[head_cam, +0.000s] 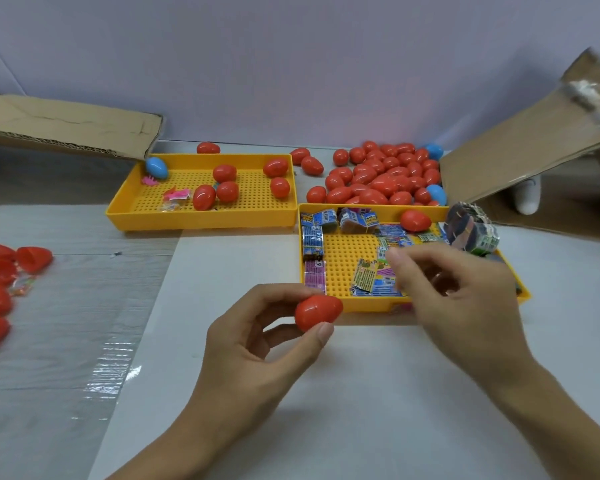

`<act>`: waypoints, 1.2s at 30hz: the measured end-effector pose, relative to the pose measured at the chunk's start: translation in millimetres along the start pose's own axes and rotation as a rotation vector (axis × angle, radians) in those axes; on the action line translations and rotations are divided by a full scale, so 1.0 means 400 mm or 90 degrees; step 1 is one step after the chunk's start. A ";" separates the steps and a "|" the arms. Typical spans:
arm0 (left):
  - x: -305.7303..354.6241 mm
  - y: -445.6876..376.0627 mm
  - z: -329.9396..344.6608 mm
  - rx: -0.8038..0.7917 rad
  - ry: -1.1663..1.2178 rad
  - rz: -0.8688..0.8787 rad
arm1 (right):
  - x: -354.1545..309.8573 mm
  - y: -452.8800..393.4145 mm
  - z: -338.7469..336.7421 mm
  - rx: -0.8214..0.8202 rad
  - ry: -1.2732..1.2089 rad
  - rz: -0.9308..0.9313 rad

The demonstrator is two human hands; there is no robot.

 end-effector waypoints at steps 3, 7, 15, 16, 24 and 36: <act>-0.004 -0.003 -0.002 0.008 -0.002 -0.010 | 0.038 -0.068 0.033 -0.096 0.221 0.016; 0.012 -0.005 0.002 -0.008 -0.028 -0.004 | 0.116 -0.097 0.137 -0.355 0.355 0.153; 0.036 -0.013 -0.006 -0.001 -0.058 0.042 | 0.095 -0.093 0.138 -0.274 0.233 0.116; 0.034 -0.013 -0.007 0.001 -0.058 0.035 | 0.079 -0.092 0.121 -0.233 0.177 0.109; 0.064 0.000 0.014 -0.035 -0.133 0.069 | -0.007 0.051 0.127 -0.205 -0.472 0.433; 0.023 0.002 0.031 -0.046 -0.023 -0.034 | 0.001 0.144 0.176 -0.211 -0.545 0.591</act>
Point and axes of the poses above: each hand's wrist, its own y-axis away from the middle knuckle, its own z-axis out of the palm, x = y × z, the point moved 9 cm from there along -y, towards the middle knuckle, and after that the axes turned 3 degrees about -y, right-handed, at the moved point
